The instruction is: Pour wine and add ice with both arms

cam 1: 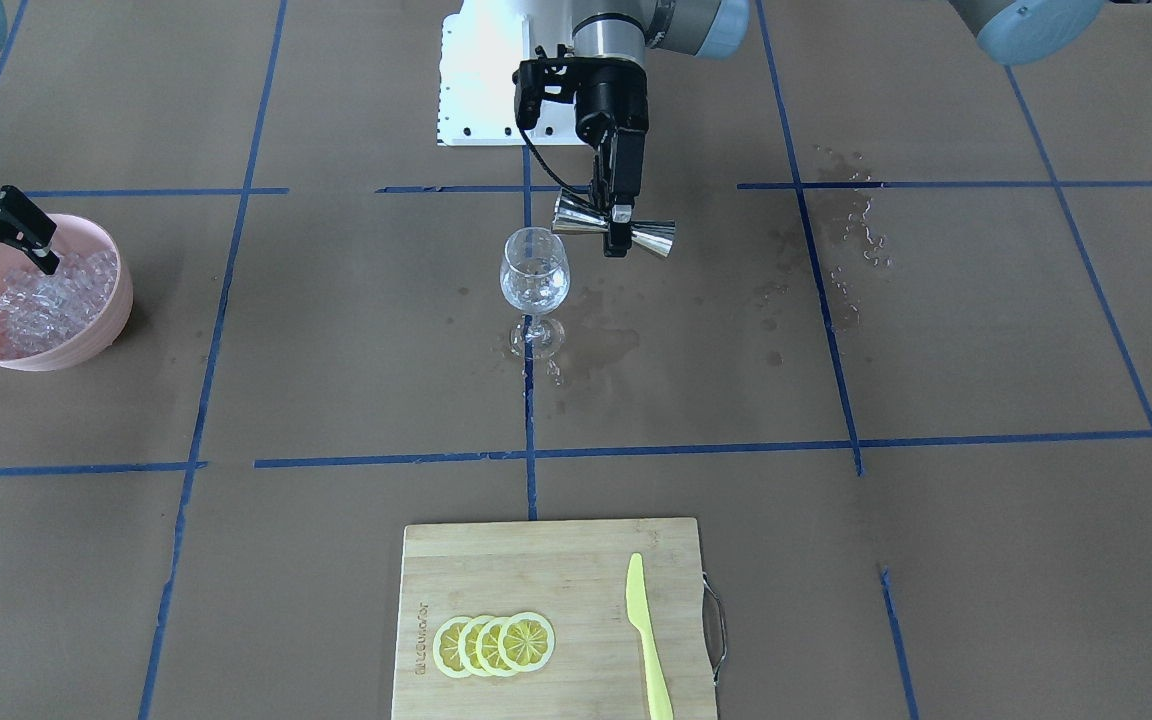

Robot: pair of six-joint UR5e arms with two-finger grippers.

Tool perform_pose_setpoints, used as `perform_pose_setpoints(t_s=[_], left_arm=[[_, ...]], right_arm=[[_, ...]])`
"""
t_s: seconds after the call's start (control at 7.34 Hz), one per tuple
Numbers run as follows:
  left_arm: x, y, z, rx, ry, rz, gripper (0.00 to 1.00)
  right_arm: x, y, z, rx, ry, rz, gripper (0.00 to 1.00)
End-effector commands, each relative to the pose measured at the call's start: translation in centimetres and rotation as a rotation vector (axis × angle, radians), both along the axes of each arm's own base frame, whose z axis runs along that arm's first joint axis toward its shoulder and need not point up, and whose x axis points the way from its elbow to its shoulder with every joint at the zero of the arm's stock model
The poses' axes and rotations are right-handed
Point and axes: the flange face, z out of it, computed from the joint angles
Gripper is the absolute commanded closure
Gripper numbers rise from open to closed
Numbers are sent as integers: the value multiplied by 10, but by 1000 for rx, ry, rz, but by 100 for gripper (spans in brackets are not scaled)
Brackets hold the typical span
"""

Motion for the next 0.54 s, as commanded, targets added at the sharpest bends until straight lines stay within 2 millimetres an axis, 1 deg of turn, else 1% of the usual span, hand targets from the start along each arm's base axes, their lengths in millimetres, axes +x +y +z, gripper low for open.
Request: perform_pose_setpoints(t_s=[0.0,0.14,0.27,0.41], left_arm=[[-4,1,-4,5,51,0,100],[-9,1,-2,7,119,-5,100],[-11,1,1,9,136,-7,100],[-14,1,9,6,142,-7,100]], right_arm=[[0,0,0,1,1,1,0],[0,-1,0,2,0,1,0],[-1,0,0,1,1,0,0],[-1,0,0,3,1,0,0]])
